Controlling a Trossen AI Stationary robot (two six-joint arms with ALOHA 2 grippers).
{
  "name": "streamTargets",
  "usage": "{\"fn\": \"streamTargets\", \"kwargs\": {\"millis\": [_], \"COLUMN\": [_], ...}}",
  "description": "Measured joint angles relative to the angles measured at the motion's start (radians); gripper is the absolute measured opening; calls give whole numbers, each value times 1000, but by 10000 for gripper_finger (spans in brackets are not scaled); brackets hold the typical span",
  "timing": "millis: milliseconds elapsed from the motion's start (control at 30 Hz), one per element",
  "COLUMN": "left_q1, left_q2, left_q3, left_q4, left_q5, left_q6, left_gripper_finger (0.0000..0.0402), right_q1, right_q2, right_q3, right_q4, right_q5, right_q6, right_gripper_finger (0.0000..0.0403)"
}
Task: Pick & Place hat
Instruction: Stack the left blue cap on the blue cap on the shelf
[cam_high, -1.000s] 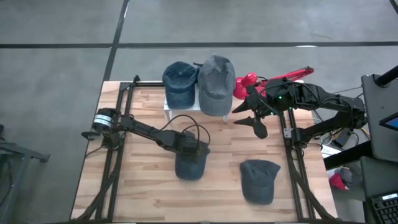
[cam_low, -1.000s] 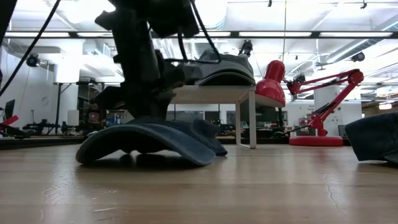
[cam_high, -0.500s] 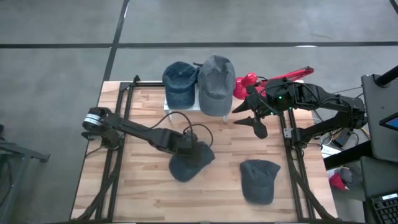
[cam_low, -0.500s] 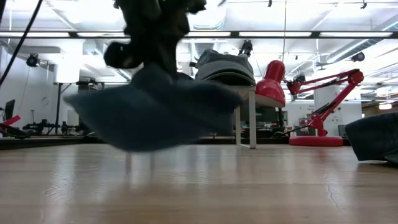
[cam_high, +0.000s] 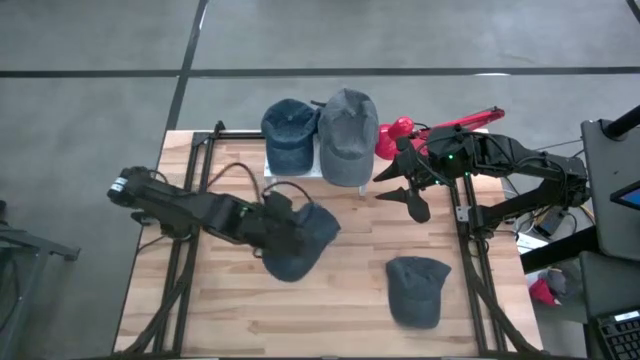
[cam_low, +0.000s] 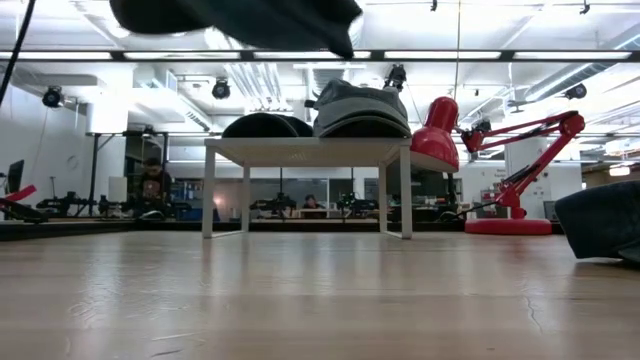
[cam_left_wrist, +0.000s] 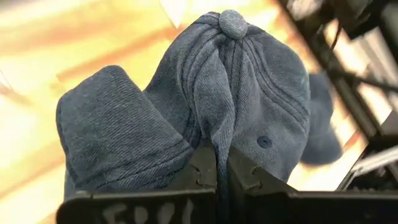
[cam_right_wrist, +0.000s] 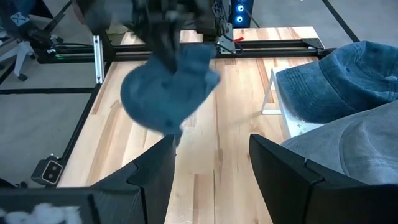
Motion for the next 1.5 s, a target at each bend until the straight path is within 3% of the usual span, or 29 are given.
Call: {"fn": "streamTargets", "kwargs": {"millis": [200,333,467,567,767,867,1100,1233,1367,1500], "left_q1": [-7,-1,20,61,218,326,536,590,624,642], "left_q2": [-96,-163,-226,-257,-258,-241,-170,-129,-93,-84], "left_q3": [25,26,26,26,26,26,26,26,26,25], "left_q4": [-23,-22,-21,-2,88,131,250,259,256,235], "left_q5": [-201,-375,-541,-614,-596,-521,-294,-219,-132,-117], "left_q6": [10,43,70,99,194,227,255,233,200,183], "left_gripper_finger": [0,0,0,0,0,0,0,0,0,0], "right_q1": [0,-2,-6,-19,-124,-178,-261,-299,-346,-368], "right_q2": [0,0,-5,-19,-46,-56,-100,-144,-192,-231], "right_q3": [0,0,0,0,-5,-20,-87,-138,-194,-232], "right_q4": [0,-5,0,-1,-13,-55,-104,-94,-83,-74], "right_q5": [0,2,-2,-87,-523,-651,-680,-701,-786,-826], "right_q6": [-21,-160,-191,-281,-352,-383,-502,-535,-550,-542], "right_gripper_finger": [203,203,203,203,203,203,203,203,203,203]}}
